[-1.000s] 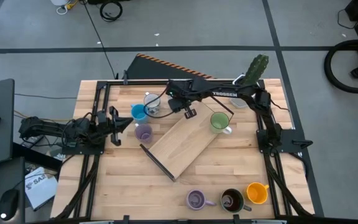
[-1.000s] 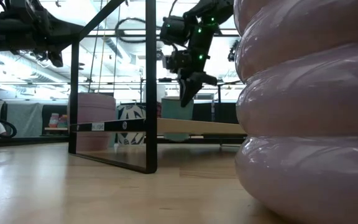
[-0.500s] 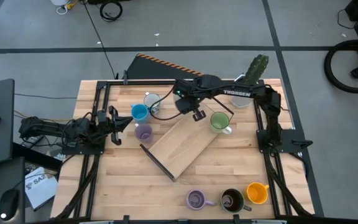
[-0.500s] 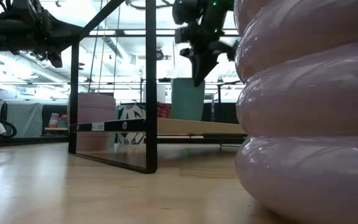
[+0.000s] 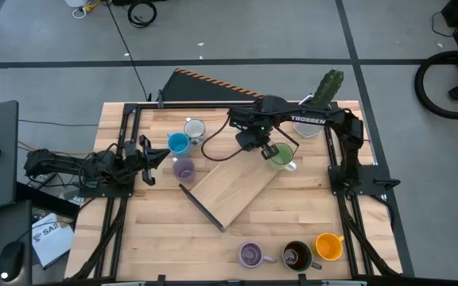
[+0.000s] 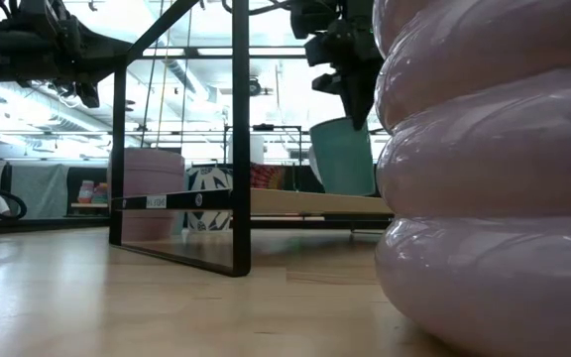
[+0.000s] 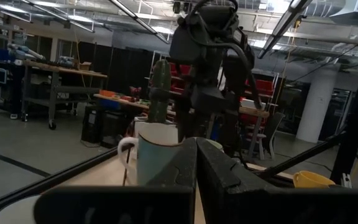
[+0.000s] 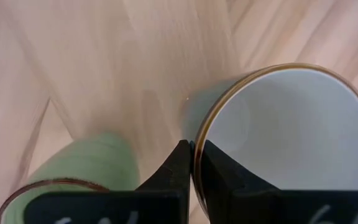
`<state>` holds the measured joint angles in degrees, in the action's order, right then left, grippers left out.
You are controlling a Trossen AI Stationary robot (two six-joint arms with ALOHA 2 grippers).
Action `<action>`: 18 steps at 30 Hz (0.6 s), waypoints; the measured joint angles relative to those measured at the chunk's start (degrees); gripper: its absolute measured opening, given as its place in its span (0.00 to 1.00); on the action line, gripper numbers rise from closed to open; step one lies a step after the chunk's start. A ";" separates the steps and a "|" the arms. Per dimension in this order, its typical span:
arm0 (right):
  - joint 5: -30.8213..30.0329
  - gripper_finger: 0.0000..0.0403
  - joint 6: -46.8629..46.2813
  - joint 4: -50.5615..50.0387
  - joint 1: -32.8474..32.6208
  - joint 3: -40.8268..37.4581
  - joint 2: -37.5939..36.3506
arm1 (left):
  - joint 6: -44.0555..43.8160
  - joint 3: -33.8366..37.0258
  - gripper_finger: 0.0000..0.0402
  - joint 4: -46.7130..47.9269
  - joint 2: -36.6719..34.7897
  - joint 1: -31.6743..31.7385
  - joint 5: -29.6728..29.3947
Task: Place coffee mugs
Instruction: Put the light green cup on the shelf
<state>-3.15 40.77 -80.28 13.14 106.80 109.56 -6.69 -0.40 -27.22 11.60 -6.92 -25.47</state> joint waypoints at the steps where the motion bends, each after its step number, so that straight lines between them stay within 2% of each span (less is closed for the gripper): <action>1: 0.00 0.06 -0.19 -0.33 0.03 0.02 -0.07 | 0.01 0.00 0.02 0.01 0.00 -0.01 0.00; 18: 1.92 0.09 -2.60 -2.37 0.14 0.02 -0.13 | -0.05 0.00 0.02 0.04 0.00 -0.02 0.02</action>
<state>-1.22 38.18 -82.65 13.28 106.83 109.43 -6.74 -0.40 -27.19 11.60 -6.94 -25.45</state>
